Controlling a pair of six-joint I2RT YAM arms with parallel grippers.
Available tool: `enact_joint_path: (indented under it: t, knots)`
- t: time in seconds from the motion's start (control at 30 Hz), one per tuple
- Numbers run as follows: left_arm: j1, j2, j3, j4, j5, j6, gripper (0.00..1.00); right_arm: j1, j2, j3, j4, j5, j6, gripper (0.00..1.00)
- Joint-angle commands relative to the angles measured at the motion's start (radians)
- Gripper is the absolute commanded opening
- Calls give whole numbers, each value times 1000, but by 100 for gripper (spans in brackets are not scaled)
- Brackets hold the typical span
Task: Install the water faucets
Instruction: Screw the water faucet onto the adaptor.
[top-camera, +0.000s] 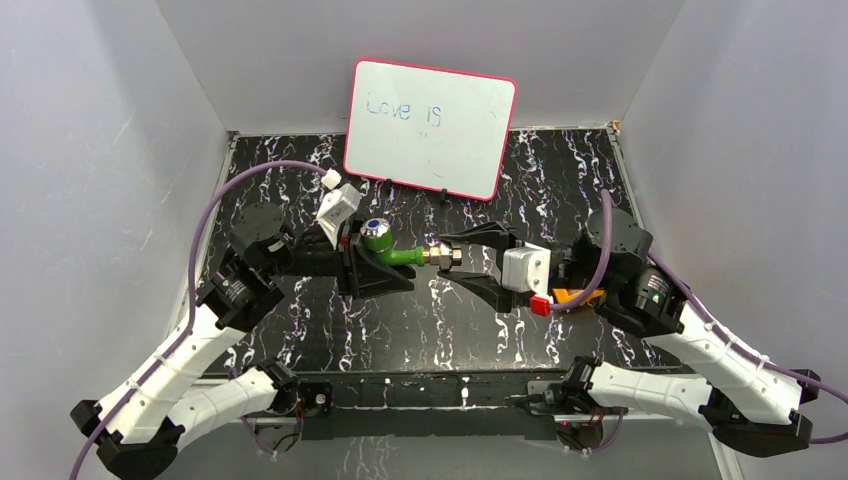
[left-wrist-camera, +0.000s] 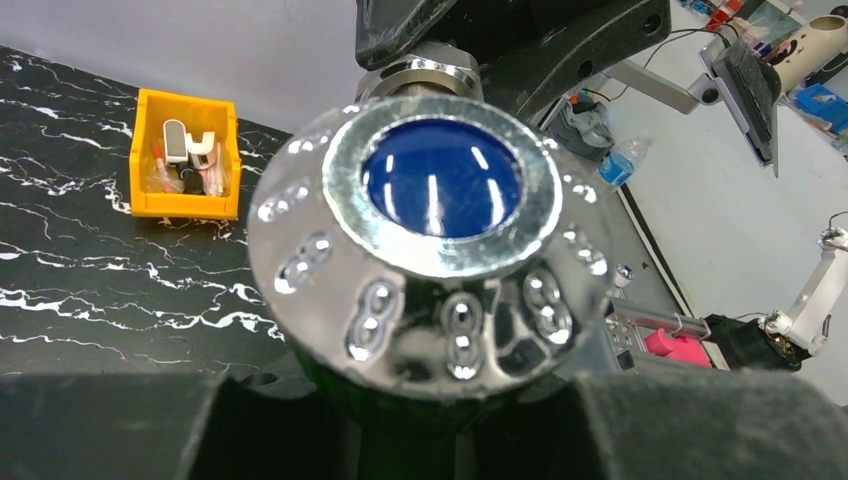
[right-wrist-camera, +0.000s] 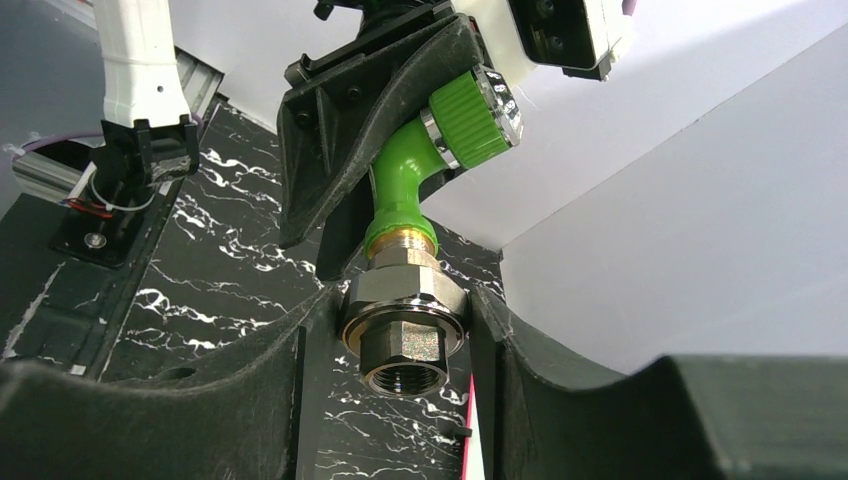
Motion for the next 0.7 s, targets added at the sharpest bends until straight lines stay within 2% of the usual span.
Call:
enact_joint_path:
  t: [0.0,0.1,0.27,0.43,0.67]
  knots:
    - [-4,-12,57,72,20,-6,0,0,-7,2,39,6,12,57]
    - [-4,-9,59,73,23,-5,0,1,-4,1,37,1,16,55]
    - [-3,-6,58,74,29,3,0,1,-2,-3,55,-6,42,40]
    - [-3,-9,48,72,24,26,0,1,0,-41,128,-7,179,21]
    - [-3,-37,17,74,-7,106,0,1,2,-77,207,8,416,8]
